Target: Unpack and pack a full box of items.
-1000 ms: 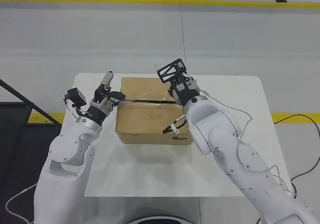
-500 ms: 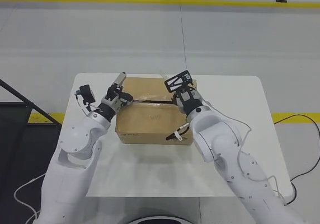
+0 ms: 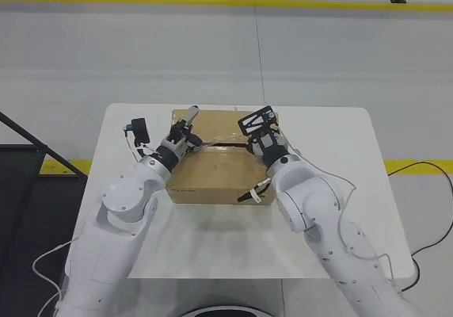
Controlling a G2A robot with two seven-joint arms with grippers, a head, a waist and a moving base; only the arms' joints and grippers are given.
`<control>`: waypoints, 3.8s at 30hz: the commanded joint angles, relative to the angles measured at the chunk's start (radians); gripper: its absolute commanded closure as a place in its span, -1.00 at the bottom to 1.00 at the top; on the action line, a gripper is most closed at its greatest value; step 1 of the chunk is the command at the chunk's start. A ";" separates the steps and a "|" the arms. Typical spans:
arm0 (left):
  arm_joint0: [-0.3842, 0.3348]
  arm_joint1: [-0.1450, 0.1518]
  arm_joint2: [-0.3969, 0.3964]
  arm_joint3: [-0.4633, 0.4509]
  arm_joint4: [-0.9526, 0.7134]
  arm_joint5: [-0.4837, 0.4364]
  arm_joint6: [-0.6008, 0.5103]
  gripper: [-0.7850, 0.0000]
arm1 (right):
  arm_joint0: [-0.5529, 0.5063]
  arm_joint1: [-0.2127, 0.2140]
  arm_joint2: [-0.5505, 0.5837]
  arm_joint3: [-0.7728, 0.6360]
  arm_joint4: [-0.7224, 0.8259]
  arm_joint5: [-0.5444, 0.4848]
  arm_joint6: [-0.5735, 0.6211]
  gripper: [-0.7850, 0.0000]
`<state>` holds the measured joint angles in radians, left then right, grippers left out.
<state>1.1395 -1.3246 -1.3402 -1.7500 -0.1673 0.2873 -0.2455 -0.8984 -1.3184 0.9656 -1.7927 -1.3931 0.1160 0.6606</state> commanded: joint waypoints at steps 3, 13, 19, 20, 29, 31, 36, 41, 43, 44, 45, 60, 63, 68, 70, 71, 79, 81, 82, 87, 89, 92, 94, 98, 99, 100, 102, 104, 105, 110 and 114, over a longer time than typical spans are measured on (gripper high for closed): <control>-0.016 -0.003 0.025 0.017 0.009 0.002 0.006 -1.00 | -0.012 -0.003 0.011 -0.001 0.000 -0.006 -0.006 1.00; -0.043 -0.009 0.061 0.057 0.019 -0.001 0.017 -1.00 | -0.039 -0.009 0.039 0.000 0.010 -0.016 0.001 0.80; -0.048 -0.011 0.069 0.065 0.022 -0.001 0.020 -1.00 | -0.057 -0.012 0.064 -0.015 0.032 -0.027 0.002 0.60; -0.048 -0.011 0.070 0.065 0.025 -0.001 0.020 -1.00 | -0.062 -0.012 0.070 -0.020 0.038 -0.030 0.003 0.56; -0.055 -0.014 0.084 0.070 0.031 -0.001 0.023 -1.00 | -0.106 -0.009 0.153 -0.076 0.108 -0.043 -0.012 0.46; -0.062 -0.016 0.092 0.073 0.032 0.002 0.023 -1.00 | -0.120 -0.008 0.175 -0.089 0.128 -0.041 -0.021 0.40; -0.087 -0.021 0.123 0.084 0.042 0.007 0.018 -1.00 | -0.168 -0.004 0.241 -0.124 0.188 -0.035 -0.046 0.35; -0.111 -0.028 0.158 0.095 0.051 0.014 0.022 -1.00 | -0.228 0.003 0.319 -0.158 0.252 -0.043 -0.075 0.32; -0.121 -0.031 0.171 0.102 0.054 0.018 0.024 -1.00 | -0.252 0.005 0.348 -0.167 0.279 -0.051 -0.086 0.31; -0.125 -0.033 0.178 0.106 0.054 0.018 0.026 -1.00 | -0.263 0.007 0.362 -0.171 0.291 -0.056 -0.091 0.31; -0.129 -0.035 0.184 0.110 0.055 0.020 0.028 -1.00 | -0.273 0.008 0.375 -0.175 0.302 -0.060 -0.095 0.30; -0.200 -0.068 0.292 0.175 0.056 0.026 0.076 -1.00 | -0.361 0.024 0.516 -0.161 0.423 -0.139 -0.137 0.31; -0.220 -0.077 0.316 0.201 0.057 0.023 0.089 -1.00 | -0.369 0.027 0.536 -0.151 0.440 -0.154 -0.139 0.31; -0.248 -0.093 0.350 0.233 0.047 0.016 0.110 -1.00 | -0.376 0.032 0.566 -0.133 0.463 -0.178 -0.139 0.31; -0.258 -0.099 0.362 0.244 0.046 0.013 0.117 -1.00 | -0.377 0.034 0.577 -0.127 0.471 -0.186 -0.140 0.31; -0.263 -0.102 0.368 0.250 0.045 0.011 0.121 -1.00 | -0.377 0.035 0.582 -0.124 0.474 -0.190 -0.140 0.32; -0.302 -0.128 0.413 0.297 0.033 0.004 0.143 -1.00 | -0.377 0.043 0.617 -0.098 0.503 -0.219 -0.142 0.31; -0.312 -0.135 0.424 0.311 0.029 0.003 0.148 -1.00 | -0.376 0.045 0.626 -0.091 0.509 -0.226 -0.142 0.31; -0.317 -0.139 0.430 0.317 0.026 0.000 0.149 -1.00 | -0.376 0.046 0.630 -0.088 0.512 -0.230 -0.142 0.31; -0.344 -0.159 0.462 0.354 0.018 -0.008 0.159 -1.00 | -0.376 0.052 0.652 -0.067 0.529 -0.246 -0.145 0.30; -0.354 -0.167 0.475 0.368 0.016 -0.011 0.163 -1.00 | -0.376 0.054 0.659 -0.058 0.538 -0.254 -0.145 0.30; -0.370 -0.179 0.492 0.385 0.011 -0.012 0.171 -1.00 | -0.373 0.058 0.673 -0.040 0.555 -0.268 -0.142 0.29; -0.381 -0.187 0.503 0.394 0.010 -0.015 0.175 -1.00 | -0.371 0.060 0.682 -0.028 0.565 -0.280 -0.139 0.29; -0.399 -0.203 0.522 0.419 0.012 -0.019 0.185 -1.00 | -0.365 0.065 0.695 -0.007 0.592 -0.305 -0.134 0.28; -0.403 -0.207 0.527 0.427 0.013 -0.019 0.188 -1.00 | -0.364 0.066 0.697 -0.002 0.601 -0.312 -0.131 0.27; -0.407 -0.210 0.531 0.435 0.014 -0.020 0.189 -1.00 | -0.362 0.067 0.699 0.003 0.611 -0.320 -0.126 0.27; -0.413 -0.218 0.540 0.447 0.016 -0.022 0.193 -1.00 | -0.359 0.070 0.703 0.010 0.627 -0.332 -0.117 0.25; -0.416 -0.224 0.546 0.453 0.020 -0.023 0.195 -1.00 | -0.356 0.072 0.705 0.019 0.655 -0.348 -0.104 0.23; -0.416 -0.226 0.547 0.452 0.023 -0.024 0.197 -1.00 | -0.353 0.073 0.706 0.025 0.674 -0.356 -0.095 0.21; -0.391 -0.225 0.519 0.369 0.052 -0.035 0.212 -1.00 | -0.310 0.080 0.701 0.083 0.837 -0.421 0.019 -1.00; -0.333 -0.206 0.452 0.230 0.121 -0.022 0.225 -1.00 | -0.248 0.088 0.703 0.166 1.028 -0.464 0.139 -1.00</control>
<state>0.7849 -1.5372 -0.8639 -1.4713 -0.0720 0.2594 -0.0246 -1.1637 -1.2329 1.6661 -1.6524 -0.4359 -0.3365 0.7623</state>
